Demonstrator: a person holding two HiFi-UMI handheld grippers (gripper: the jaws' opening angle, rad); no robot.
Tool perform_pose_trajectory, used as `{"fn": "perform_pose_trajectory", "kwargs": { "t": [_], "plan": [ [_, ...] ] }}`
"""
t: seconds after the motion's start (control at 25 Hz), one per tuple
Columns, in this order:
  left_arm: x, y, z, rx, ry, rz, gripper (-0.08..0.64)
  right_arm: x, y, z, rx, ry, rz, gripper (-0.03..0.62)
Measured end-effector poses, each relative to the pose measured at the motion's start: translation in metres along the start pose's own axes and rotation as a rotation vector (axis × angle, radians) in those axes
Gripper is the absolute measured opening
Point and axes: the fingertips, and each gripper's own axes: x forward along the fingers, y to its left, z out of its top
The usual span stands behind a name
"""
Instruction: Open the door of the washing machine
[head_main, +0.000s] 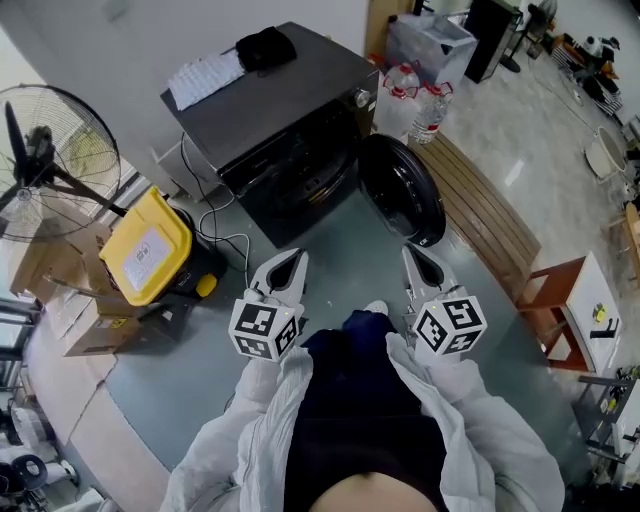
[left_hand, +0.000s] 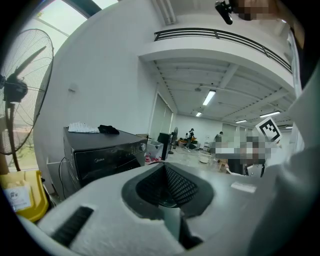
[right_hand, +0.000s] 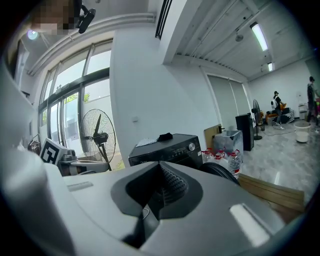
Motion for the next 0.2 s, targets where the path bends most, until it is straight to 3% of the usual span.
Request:
{"fn": "perform_pose_trajectory", "kwargs": {
  "t": [0.2],
  "plan": [
    [-0.0037, -0.0048, -0.002, 0.003, 0.001, -0.01, -0.002, -0.0068, 0.0034, -0.0039, -0.001, 0.001, -0.007, 0.009]
  ]
}}
